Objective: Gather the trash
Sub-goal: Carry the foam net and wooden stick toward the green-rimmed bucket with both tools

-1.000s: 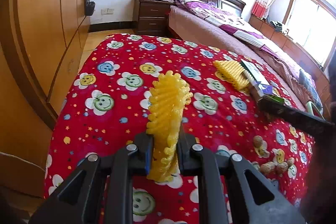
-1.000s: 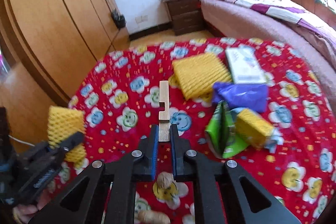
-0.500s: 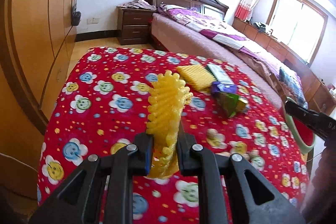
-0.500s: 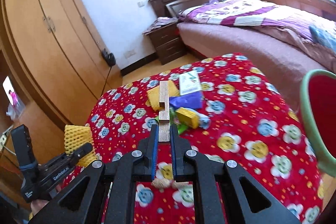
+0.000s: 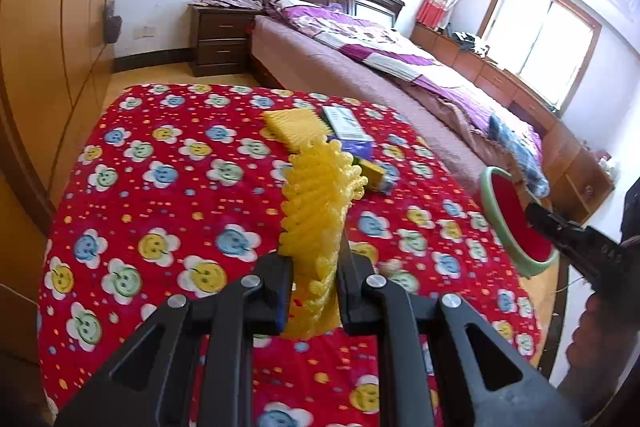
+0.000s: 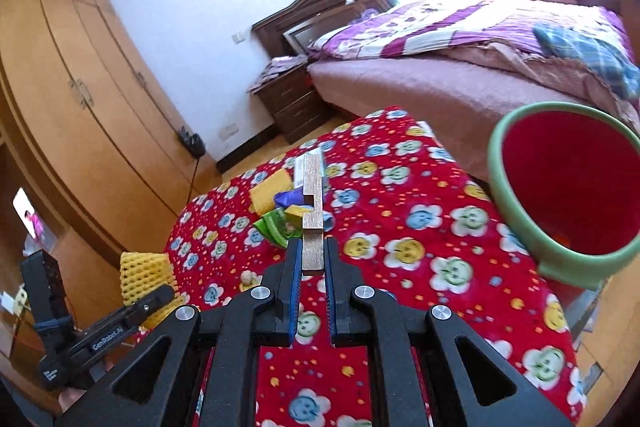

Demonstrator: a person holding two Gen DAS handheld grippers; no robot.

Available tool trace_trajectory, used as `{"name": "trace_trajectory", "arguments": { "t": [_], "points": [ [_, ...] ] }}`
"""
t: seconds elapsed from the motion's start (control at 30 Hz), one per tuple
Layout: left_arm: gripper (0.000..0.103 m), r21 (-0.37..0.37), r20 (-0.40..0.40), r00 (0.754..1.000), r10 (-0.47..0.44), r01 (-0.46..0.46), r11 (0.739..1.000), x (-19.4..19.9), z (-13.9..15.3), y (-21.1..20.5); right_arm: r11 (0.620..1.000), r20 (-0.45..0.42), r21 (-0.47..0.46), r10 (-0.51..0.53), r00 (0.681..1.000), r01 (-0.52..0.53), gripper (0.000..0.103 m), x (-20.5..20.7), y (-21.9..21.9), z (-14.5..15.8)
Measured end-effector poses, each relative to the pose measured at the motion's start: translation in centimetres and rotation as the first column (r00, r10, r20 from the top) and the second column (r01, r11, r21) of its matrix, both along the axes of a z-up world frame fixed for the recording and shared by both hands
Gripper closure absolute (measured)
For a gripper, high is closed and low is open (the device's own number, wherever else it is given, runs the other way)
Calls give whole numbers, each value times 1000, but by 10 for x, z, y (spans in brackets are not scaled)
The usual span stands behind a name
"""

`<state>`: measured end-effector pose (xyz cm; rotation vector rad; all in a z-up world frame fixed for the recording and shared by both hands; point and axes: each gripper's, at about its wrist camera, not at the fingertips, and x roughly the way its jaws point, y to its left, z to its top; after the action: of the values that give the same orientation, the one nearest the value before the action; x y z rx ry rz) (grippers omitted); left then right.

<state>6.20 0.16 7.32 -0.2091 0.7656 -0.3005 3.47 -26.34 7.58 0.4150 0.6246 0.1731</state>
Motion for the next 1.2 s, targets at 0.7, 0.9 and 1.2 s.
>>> {"name": "trace_trajectory", "arguments": {
  "t": [0.7,0.9,1.2],
  "points": [
    [85,-58,-15,981,-192,190,980,-2,36,-62,980,29,23,-199,980,198,93,-42,-75,16],
    [85,-18,5,962,-273,273,962,4,42,-102,975,15,28,-221,975,220,93,-42,-90,8],
    [85,15,-3,939,-344,344,939,24,39,-160,972,-8,41,-231,973,231,93,-34,-116,-5]
  ]
}}
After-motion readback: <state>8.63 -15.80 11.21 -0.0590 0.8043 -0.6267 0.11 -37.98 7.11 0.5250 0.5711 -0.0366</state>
